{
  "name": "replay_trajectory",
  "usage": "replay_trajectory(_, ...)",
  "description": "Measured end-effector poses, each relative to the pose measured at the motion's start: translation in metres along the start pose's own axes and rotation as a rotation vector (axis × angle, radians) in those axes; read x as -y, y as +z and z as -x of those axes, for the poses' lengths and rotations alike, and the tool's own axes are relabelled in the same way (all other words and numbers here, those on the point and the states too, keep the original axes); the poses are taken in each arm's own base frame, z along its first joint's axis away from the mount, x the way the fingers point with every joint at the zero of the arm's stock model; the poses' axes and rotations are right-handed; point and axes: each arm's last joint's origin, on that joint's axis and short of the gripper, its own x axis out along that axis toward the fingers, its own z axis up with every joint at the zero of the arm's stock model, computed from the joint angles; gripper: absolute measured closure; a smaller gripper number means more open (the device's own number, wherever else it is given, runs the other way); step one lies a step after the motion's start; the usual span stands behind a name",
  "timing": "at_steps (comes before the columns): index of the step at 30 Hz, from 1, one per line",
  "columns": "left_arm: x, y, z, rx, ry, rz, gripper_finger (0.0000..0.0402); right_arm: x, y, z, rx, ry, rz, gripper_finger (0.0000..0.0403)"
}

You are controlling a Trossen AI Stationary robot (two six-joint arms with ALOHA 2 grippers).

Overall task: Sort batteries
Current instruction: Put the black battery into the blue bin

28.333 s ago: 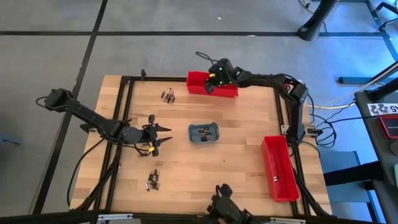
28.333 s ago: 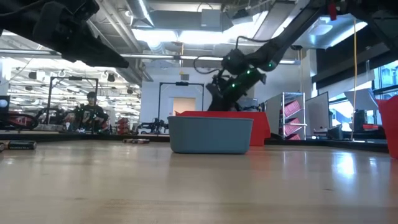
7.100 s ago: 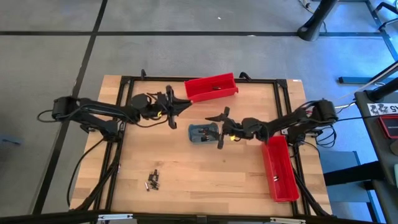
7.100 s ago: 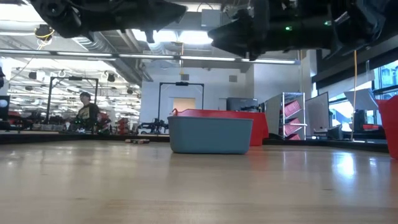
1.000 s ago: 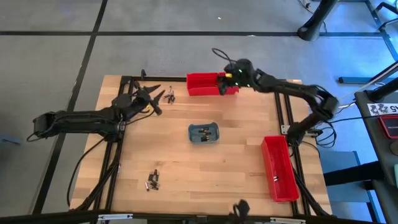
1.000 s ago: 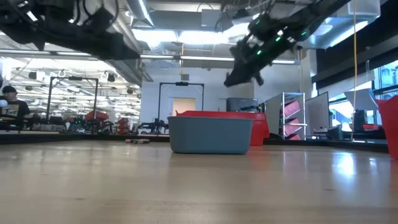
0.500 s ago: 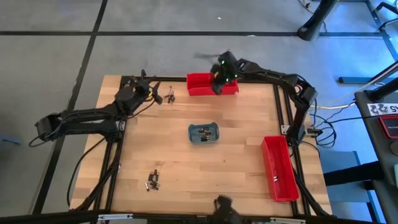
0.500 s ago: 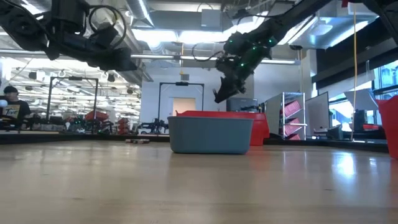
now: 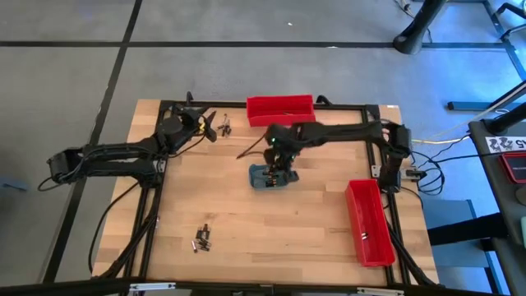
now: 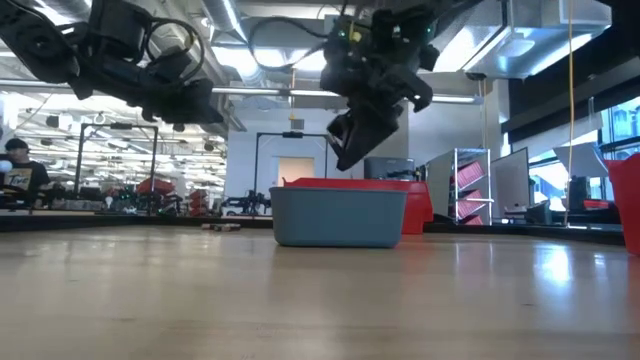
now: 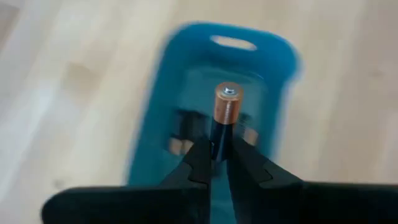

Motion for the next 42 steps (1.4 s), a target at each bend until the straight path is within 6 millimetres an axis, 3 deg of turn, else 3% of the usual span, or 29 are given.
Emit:
replay_trajectory(6, 0.014, -0.004, 0.006, -0.038, -0.082, -0.007, 0.0263, -0.009, -0.001, -0.03, -0.056, 0.035, -0.086, 0.0375)
replay_trajectory(14, 0.037, -0.012, 0.022, -0.123, -0.232, 0.017, 0.0263, -0.005, -0.011, -0.053, -0.145, -0.004, -0.21, 0.0374)
replay_trajectory(20, 0.046, -0.011, 0.034, -0.13, -0.308, 0.028, 0.0263, -0.003, -0.014, -0.055, -0.186, -0.07, -0.216, 0.036)
replay_trajectory(29, 0.041, -0.012, 0.051, -0.218, -0.338, 0.15, 0.0263, -0.001, -0.015, -0.055, -0.215, -0.125, -0.2, 0.0284)
replay_trajectory(36, 0.036, -0.012, 0.064, -0.267, -0.358, 0.225, 0.0263, -0.002, 0.0, -0.036, -0.211, -0.126, -0.174, 0.0262)
replay_trajectory(42, 0.031, -0.009, 0.07, -0.265, -0.36, 0.283, 0.0263, -0.008, 0.017, 0.015, -0.102, -0.24, -0.096, 0.0274)
